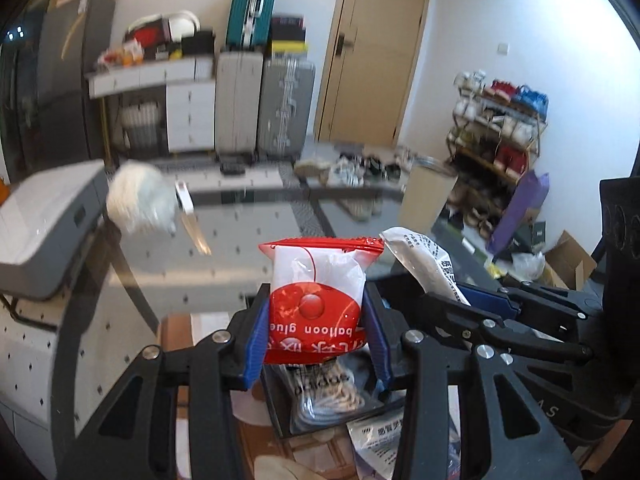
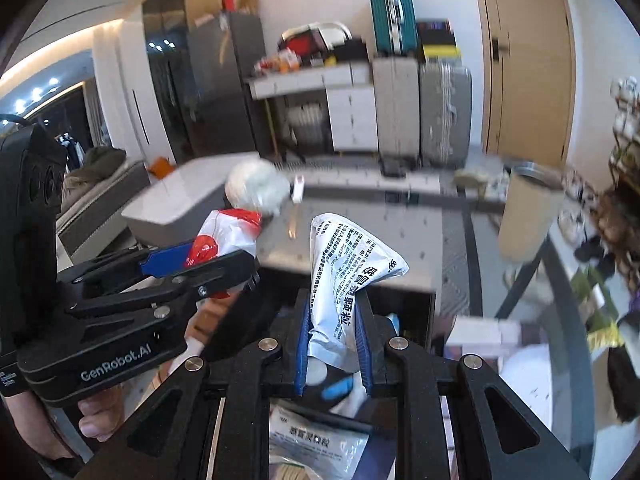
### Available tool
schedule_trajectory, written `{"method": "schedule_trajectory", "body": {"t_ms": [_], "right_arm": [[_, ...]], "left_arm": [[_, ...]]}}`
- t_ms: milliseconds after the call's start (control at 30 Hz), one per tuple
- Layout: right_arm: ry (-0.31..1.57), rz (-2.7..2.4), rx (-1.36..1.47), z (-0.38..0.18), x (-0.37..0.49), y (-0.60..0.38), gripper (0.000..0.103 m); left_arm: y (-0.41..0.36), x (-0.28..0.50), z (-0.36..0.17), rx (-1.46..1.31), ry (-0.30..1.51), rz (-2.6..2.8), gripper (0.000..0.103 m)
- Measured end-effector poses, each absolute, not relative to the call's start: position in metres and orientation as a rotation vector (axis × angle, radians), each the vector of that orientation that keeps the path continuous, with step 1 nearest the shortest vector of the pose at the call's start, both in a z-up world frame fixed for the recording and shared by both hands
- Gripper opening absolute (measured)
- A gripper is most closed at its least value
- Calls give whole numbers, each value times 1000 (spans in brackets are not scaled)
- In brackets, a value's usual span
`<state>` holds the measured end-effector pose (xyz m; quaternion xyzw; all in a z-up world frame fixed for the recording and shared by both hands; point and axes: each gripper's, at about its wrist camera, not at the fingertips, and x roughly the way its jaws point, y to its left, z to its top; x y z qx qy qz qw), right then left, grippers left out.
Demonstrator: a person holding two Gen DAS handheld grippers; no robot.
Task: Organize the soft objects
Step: 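Lower the glue bag and sachet into the black box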
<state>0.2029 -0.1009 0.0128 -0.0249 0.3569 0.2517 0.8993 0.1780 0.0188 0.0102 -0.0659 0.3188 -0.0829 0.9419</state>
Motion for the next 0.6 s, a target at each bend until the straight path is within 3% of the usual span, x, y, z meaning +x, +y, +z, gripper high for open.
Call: {"method": "schedule_trajectory", "body": {"t_ms": [267,600], "right_arm": [[902,473,-18,-31,229,-109,19],[1006,498,-4,-56,231,-118,19]], "left_arm": [[4,193,-33,-119,795,-156,42],[-17,184,-45,-50,863,-196,42]]}}
